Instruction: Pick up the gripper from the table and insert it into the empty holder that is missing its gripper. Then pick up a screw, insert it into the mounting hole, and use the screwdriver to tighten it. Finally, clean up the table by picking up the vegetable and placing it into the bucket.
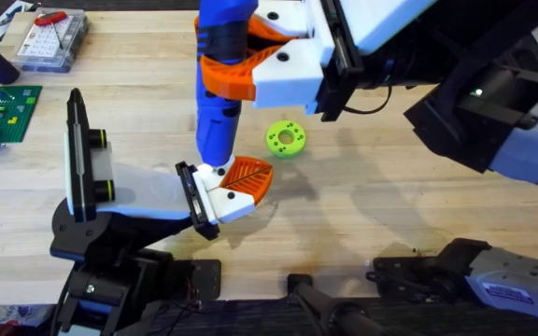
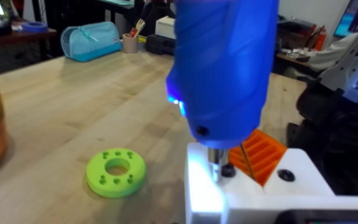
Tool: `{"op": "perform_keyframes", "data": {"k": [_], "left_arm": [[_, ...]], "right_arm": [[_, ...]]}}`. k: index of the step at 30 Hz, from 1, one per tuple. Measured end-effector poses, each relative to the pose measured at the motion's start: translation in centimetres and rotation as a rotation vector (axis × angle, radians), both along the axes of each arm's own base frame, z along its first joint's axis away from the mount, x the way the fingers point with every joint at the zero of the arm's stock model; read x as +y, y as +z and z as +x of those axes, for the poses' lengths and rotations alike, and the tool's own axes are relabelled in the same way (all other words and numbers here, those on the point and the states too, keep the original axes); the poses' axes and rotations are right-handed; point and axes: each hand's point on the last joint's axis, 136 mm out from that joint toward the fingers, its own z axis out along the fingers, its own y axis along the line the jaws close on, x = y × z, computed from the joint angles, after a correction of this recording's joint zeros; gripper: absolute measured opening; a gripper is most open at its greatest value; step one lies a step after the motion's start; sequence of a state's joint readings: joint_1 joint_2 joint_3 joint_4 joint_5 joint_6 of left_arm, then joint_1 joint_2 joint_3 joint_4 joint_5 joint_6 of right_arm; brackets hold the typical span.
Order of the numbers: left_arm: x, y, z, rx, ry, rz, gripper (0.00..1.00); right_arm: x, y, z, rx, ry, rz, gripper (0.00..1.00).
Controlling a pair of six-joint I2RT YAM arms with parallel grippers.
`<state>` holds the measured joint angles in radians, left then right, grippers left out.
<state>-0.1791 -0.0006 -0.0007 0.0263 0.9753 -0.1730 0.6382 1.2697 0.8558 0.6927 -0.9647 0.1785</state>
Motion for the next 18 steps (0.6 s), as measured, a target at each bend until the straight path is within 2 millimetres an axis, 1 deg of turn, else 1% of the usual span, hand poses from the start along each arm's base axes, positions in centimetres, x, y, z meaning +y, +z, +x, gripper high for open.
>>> {"op": "perform_keyframes", "data": {"k": [18], "left_arm": [[0.0, -1.1, -0.1, 0.077, -0.001, 0.01, 0.01]], "right_arm": [[0.0, -0.3, 0.0, 0.021, 0.001, -0.012, 0.11]]}}
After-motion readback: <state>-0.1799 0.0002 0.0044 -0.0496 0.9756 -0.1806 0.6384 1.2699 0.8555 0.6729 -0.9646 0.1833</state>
